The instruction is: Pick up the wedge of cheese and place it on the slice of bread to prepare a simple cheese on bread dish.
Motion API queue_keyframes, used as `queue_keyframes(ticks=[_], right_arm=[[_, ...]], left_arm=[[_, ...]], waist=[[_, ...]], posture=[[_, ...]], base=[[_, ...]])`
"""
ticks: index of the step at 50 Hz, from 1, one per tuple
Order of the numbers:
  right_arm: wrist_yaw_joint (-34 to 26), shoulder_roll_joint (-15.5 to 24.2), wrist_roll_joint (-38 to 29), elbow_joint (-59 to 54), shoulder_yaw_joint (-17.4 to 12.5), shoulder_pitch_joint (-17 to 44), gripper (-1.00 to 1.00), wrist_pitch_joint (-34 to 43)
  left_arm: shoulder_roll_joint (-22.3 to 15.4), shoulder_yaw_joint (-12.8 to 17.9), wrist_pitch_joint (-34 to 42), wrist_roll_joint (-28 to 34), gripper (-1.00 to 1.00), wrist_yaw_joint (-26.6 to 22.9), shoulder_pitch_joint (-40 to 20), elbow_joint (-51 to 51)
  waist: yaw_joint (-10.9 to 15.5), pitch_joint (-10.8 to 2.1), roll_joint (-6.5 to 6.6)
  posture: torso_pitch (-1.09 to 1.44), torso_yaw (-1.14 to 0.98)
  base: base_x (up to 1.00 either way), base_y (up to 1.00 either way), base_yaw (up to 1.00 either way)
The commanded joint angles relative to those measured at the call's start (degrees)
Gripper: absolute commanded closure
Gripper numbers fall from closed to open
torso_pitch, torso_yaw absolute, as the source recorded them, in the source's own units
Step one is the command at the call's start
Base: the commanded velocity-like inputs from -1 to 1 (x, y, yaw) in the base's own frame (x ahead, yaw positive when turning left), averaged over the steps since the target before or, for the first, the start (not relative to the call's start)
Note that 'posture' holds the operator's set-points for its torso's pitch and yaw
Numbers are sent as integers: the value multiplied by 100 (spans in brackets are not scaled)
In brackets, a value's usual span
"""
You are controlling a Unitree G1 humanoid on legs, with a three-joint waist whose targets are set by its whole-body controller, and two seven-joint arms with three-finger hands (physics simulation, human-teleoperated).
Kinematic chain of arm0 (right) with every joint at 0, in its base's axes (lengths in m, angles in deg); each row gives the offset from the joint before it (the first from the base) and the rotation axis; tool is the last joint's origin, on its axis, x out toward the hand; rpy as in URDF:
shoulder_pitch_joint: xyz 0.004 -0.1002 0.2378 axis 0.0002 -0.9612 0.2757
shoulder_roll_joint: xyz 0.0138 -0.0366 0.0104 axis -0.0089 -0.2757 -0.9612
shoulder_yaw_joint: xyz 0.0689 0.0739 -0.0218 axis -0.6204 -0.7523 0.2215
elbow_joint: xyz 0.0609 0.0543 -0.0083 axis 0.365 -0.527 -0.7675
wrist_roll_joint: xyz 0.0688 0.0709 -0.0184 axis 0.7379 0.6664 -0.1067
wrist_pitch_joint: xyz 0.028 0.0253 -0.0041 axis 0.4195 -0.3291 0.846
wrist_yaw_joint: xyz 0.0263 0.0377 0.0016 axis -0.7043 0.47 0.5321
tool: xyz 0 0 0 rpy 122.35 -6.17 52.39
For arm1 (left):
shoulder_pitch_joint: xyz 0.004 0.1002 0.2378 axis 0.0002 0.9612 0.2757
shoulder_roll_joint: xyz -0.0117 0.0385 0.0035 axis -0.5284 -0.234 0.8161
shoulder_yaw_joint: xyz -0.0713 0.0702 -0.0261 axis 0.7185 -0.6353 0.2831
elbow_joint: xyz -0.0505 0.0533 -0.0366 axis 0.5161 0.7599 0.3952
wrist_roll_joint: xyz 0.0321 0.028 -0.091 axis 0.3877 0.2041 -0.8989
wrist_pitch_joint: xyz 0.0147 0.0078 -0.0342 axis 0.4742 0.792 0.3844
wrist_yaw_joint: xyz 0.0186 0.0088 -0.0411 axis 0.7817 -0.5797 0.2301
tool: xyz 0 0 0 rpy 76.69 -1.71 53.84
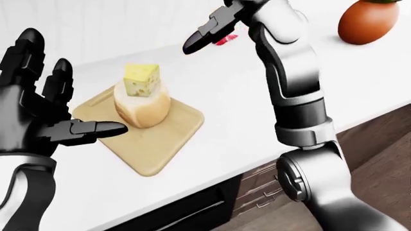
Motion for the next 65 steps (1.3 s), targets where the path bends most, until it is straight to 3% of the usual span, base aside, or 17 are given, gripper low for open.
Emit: queue_keyframes(ticks=[1, 4, 8, 14, 19, 25, 32, 44, 49, 51, 57, 62, 65], right_arm=[[5, 94, 103, 442, -18, 143, -100, 136], [-147, 264, 125, 1140, -14, -76, -100, 471], [-852, 397, 343, 2566, 42, -497, -100, 1484], [-890, 812, 720, 3595, -403, -631, -100, 2133], [-558, 1471, 1358, 3958, -874, -762, -100, 2346], [-140, 2130, 2166, 4531, -1202, -1098, -100, 2652], [324, 2550, 2906, 5283, -1510, -1915, -100, 2685], [1319, 3662, 4900, 6527, -2869, -3579, -100, 2556], [1703, 4095, 5550, 6697, -3220, -4133, -100, 2223], [1762, 4122, 5667, 6838, -3330, -4456, -100, 2090], [1931, 4171, 6140, 7119, -4093, -5254, -100, 1771], [2111, 4251, 6609, 7281, -4780, -5793, -100, 1520], [2216, 4357, 6885, 7336, -5163, -6037, -100, 1417]], left_arm=[[-106, 101, -135, -28, -100, 49, -120, -136], [-132, 108, -100, -83, -100, 89, -132, -172], [-198, 134, 1, -200, -100, 194, -207, -218], [-307, 174, 92, -386, -100, 348, -275, -280], [-342, 144, 54, -434, -100, 418, -257, -275], [-434, 186, 155, -594, -100, 546, -365, -297], [-626, 221, 189, -852, -100, 745, -447, -302], [-788, 400, 34, -1047, -100, 840, -306, -252], [-836, 502, -45, -1120, -100, 850, -234, -237], [-865, 602, -25, -1217, -100, 890, -186, -282], [-1109, 1191, -114, -1614, -100, 1065, 146, -390], [-1159, 2230, -207, -2106, -100, 972, 791, -564], [-1298, 2630, -291, -2449, -100, 1038, 1014, -562]], waist=[[9, -152, 20], [6, -143, 7], [26, -128, -28], [21, -96, -40], [41, -88, -85], [59, -86, -123], [63, -79, -154], [100, -71, -241], [100, -50, -276], [95, -45, -288], [89, -27, -319], [83, 4, -306], [75, 24, -299]], posture=[[0, 0], [0, 0], [0, 0], [0, 0], [0, 0], [0, 0], [0, 0], [0, 0], [0, 0], [0, 0], [0, 0], [0, 0], [0, 0]], base=[[0, 0, 0], [0, 0, 0], [0, 0, 0], [0, 0, 0], [0, 0, 0], [0, 0, 0], [0, 0, 0], [0, 0, 0], [0, 0, 0], [0, 0, 0], [0, 0, 0], [0, 0, 0], [0, 0, 0]])
